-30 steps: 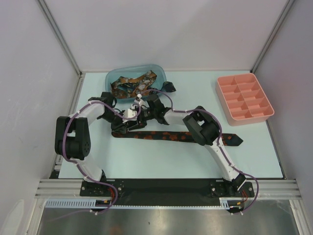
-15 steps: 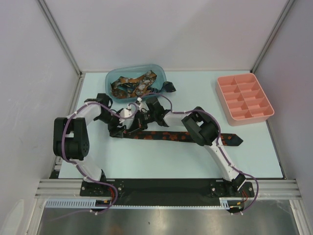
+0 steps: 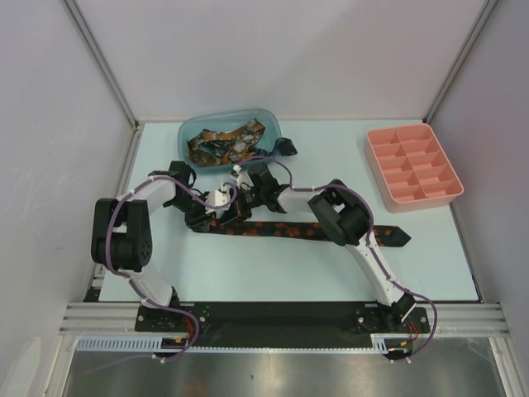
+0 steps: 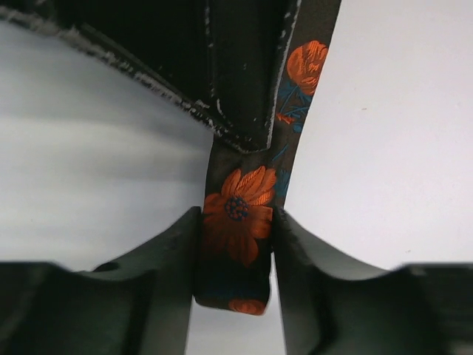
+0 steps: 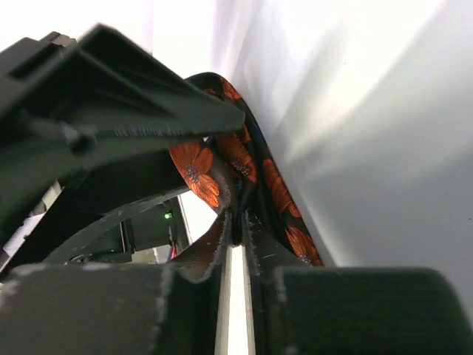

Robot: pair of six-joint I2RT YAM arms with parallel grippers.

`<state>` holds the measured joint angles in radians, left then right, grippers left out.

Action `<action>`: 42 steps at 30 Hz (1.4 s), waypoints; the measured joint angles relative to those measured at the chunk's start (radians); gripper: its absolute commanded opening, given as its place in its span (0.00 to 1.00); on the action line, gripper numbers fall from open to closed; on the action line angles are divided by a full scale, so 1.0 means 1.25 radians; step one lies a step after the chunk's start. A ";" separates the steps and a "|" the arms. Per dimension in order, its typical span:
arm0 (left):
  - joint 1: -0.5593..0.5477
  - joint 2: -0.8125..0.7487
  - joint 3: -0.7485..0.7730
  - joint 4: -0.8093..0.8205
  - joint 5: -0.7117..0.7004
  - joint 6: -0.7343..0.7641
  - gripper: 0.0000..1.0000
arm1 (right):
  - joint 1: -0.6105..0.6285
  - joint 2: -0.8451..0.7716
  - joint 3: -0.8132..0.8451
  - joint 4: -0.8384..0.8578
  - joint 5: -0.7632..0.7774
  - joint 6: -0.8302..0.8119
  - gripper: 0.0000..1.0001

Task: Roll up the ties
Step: Roll the tie at the center of the board.

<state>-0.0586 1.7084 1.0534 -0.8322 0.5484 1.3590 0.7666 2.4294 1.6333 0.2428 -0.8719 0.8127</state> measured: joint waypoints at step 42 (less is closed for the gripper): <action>-0.107 -0.020 -0.046 0.085 -0.024 -0.035 0.80 | -0.004 0.000 0.030 -0.079 -0.019 -0.020 0.00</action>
<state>-0.1917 1.6836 0.9962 -0.7265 0.5179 1.3155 0.7616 2.4290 1.6703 0.1436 -0.8955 0.7872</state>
